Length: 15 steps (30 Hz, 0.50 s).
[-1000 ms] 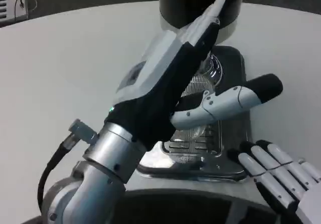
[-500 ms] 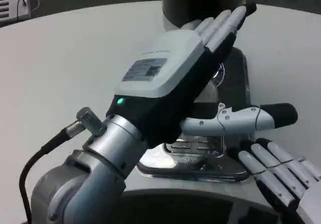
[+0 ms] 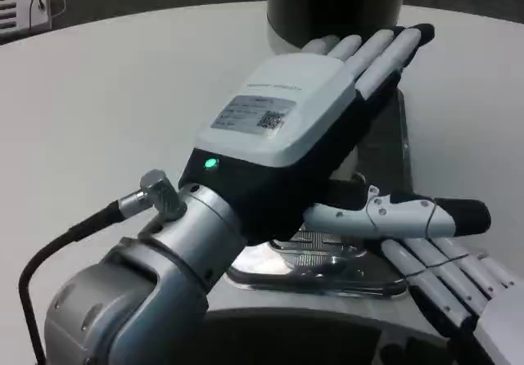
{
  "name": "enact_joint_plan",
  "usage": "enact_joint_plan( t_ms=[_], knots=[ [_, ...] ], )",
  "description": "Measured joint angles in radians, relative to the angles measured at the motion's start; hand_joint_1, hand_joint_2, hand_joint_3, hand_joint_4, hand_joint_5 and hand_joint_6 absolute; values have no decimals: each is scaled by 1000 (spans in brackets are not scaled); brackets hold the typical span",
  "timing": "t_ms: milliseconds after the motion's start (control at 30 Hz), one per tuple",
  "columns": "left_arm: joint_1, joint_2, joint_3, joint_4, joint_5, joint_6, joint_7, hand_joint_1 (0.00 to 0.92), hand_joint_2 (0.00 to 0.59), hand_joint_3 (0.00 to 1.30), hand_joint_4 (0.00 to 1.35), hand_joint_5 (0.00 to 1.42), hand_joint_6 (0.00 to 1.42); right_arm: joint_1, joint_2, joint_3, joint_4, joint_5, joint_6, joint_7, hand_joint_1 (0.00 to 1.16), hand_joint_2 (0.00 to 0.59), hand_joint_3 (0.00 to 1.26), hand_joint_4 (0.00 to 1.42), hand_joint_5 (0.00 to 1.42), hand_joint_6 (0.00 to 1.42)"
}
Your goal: Grasp the cup under the faucet to collect the drink, then remove the cup.
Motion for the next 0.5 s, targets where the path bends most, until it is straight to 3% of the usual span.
enact_joint_plan(
  t_ms=[500],
  knots=[
    [14,0,8,-12,39,-42,-33,0,63,0,0,46,0,-29,2,17,18,31,44,28,377,505,105,74,84,231]
  ],
)
